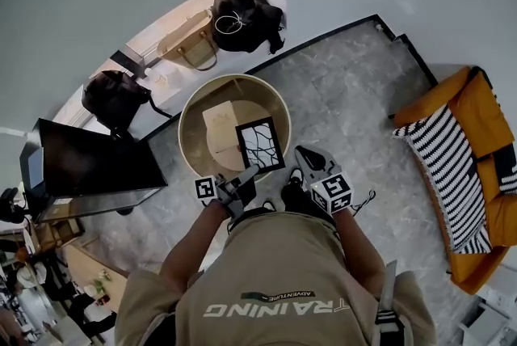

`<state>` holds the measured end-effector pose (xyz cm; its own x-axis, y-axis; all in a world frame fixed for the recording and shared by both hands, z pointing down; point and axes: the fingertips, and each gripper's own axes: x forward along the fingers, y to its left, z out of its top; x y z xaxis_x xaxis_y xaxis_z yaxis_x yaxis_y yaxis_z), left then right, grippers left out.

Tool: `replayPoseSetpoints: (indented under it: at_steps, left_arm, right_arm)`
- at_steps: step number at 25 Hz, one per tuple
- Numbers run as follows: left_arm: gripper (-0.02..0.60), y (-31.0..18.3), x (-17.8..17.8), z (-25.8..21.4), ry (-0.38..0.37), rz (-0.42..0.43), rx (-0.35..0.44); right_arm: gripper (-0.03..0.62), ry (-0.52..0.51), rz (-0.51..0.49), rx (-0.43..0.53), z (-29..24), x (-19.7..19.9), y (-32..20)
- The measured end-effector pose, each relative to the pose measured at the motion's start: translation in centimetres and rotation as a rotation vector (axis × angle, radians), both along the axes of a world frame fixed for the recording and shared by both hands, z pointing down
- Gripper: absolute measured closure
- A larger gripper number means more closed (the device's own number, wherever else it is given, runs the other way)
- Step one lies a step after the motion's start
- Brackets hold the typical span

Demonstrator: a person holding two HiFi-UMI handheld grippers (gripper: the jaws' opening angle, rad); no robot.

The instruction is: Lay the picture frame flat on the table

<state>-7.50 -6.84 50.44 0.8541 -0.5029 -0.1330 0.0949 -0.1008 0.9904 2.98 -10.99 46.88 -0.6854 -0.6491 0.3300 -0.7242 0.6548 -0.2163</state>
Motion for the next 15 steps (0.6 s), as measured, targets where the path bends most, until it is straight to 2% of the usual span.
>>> replayPoseSetpoints:
  at_steps: [4, 9, 15]
  left_arm:
    - [0.509, -3.4, 1.1, 1.0, -0.007, -0.040, -0.001]
    - [0.509, -5.2, 2.2, 2.6, -0.001, -0.068, -0.024]
    - [0.509, -8.2, 2.6, 7.7, -0.008, -0.112, -0.086]
  right_arm:
    - [0.586, -0.002, -0.041, -0.006, 0.7, 0.5, -4.2]
    - [0.586, -0.003, -0.052, -0.053, 2.4, 0.8, -7.2]
    - [0.586, 0.000, -0.079, -0.140, 8.2, 0.8, -10.3]
